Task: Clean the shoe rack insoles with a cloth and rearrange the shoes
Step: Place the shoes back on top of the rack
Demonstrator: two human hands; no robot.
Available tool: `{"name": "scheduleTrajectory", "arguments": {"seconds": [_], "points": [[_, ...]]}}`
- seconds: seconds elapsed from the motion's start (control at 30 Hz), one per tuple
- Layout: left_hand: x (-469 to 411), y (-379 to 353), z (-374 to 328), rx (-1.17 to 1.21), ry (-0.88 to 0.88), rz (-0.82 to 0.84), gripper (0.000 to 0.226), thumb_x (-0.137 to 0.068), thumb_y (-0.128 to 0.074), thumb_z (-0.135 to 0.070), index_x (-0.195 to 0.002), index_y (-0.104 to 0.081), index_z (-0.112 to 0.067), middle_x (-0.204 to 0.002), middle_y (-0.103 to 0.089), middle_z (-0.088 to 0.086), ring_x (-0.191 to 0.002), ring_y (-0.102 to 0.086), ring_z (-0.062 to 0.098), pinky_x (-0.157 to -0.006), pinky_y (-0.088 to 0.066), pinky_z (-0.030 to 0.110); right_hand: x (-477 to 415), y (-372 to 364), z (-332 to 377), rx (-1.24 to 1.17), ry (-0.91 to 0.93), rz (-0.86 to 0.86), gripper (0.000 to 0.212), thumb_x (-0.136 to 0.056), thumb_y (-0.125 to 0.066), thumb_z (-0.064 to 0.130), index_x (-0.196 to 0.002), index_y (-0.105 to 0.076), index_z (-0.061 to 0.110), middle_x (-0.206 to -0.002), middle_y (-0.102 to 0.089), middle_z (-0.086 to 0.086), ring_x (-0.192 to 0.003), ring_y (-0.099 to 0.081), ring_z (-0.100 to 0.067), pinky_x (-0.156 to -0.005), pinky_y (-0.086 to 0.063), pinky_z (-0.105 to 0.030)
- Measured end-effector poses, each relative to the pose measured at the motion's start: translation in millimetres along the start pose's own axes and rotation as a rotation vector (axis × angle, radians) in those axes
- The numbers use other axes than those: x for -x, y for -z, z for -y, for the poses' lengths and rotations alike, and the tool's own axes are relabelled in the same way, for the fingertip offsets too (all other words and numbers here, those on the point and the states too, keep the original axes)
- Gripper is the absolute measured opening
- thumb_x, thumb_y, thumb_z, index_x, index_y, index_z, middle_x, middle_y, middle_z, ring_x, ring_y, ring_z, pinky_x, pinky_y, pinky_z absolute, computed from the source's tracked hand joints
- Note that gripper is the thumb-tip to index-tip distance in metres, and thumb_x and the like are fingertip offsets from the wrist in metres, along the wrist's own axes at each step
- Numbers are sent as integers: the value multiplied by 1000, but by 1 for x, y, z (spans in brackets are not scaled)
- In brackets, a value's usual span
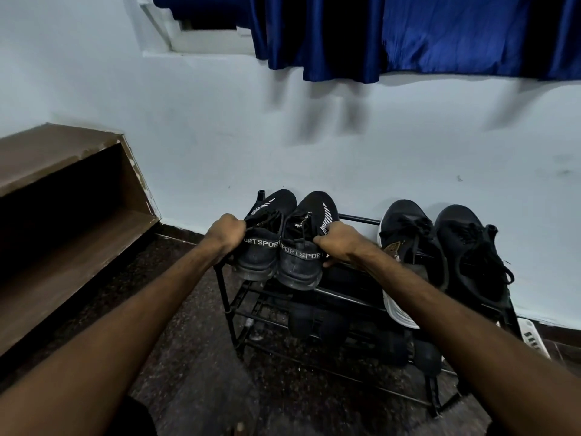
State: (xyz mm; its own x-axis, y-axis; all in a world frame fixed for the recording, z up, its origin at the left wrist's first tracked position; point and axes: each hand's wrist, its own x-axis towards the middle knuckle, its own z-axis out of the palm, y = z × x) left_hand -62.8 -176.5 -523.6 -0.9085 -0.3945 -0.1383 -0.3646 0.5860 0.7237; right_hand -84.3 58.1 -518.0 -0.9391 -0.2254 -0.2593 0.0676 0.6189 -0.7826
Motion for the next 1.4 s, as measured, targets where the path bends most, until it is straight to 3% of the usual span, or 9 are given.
{"name": "scheduleTrajectory", "arguments": {"seconds": [0.17,0.27,0.47,0.57,0.67,0.83,1.07,1.23,1.4], "points": [[7,-1,-5,-36,-14,-34,37,-89,-42,-10,-106,-54,20,-113,-59,37,-108,-57,48,-84,-50,51,2,-2,0,-17,-20,9,22,-85,-58,14,-97,-65,-4,-97,-69,-17,-79,-73,-35,-69,-61,-50],[7,2,-4,-6,-12,-1,36,-87,-43,-11,-104,-55,20,-111,-60,37,-99,-61,48,-76,-49,52,2,-3,-1,-39,-35,4,21,-86,-59,13,-97,-65,-3,-99,-68,-17,-80,-73,-35,-70,-61,-50],[15,9,-18,57,-22,31,26,-92,-45,-8,-69,-57,-5,-89,-63,27,-63,-50,23,-55,-37,29,8,-2,4,-52,-46,40,13,-91,-61,15,-91,-62,2,-102,-65,-14,-81,-69,-27,-70,-62,-45],[19,9,-49,-56,-232,-123,29,-94,-48,-18,-115,-67,-9,-126,-64,16,-109,-61,30,-93,-47,35,20,24,9,26,-6,47,25,-95,-63,30,-85,-60,7,-83,-60,-3,-68,-63,-19,-64,-60,-34],[43,-8,-92,-4,-485,-221,32,-94,-52,-24,-124,-62,-21,-123,-67,3,-110,-62,24,-98,-47,37,24,70,7,131,106,-119,37,-93,-62,40,-100,-69,5,-86,-71,-11,-70,-71,-25,-64,-61,-34],[80,-86,-140,-98,-770,77,34,-95,-57,-26,-129,-58,-24,-125,-66,-4,-107,-62,17,-96,-46,30,45,157,-41,367,232,-324,29,-87,-65,18,-115,-70,19,-113,-71,-3,-99,-66,-16,-91,-49,-25],[81,-164,-164,-214,-787,448,49,-97,-56,-24,-145,-45,-22,-141,-56,3,-129,-52,20,-109,-39,37,63,169,-96,542,370,12,56,-90,-56,1,-142,-50,22,-143,-53,1,-131,-50,-14,-112,-36,-31],[79,-175,-170,-441,-774,306,48,-87,-63,-52,-128,-59,-27,-120,-62,6,-112,-59,26,-94,-49,44,56,177,-101,793,377,-159,42,-88,-62,15,-127,-62,30,-121,-63,-3,-113,-55,-27,-93,-48,-46],[88,-173,-176,-507,-839,115,41,-89,-61,-47,-122,-62,-23,-116,-57,5,-108,-58,25,-84,-46,37,55,185,-104,955,356,-308,22,-93,-62,30,-109,-69,18,-113,-58,-4,-112,-48,-26,-80,-37,-32]]}}
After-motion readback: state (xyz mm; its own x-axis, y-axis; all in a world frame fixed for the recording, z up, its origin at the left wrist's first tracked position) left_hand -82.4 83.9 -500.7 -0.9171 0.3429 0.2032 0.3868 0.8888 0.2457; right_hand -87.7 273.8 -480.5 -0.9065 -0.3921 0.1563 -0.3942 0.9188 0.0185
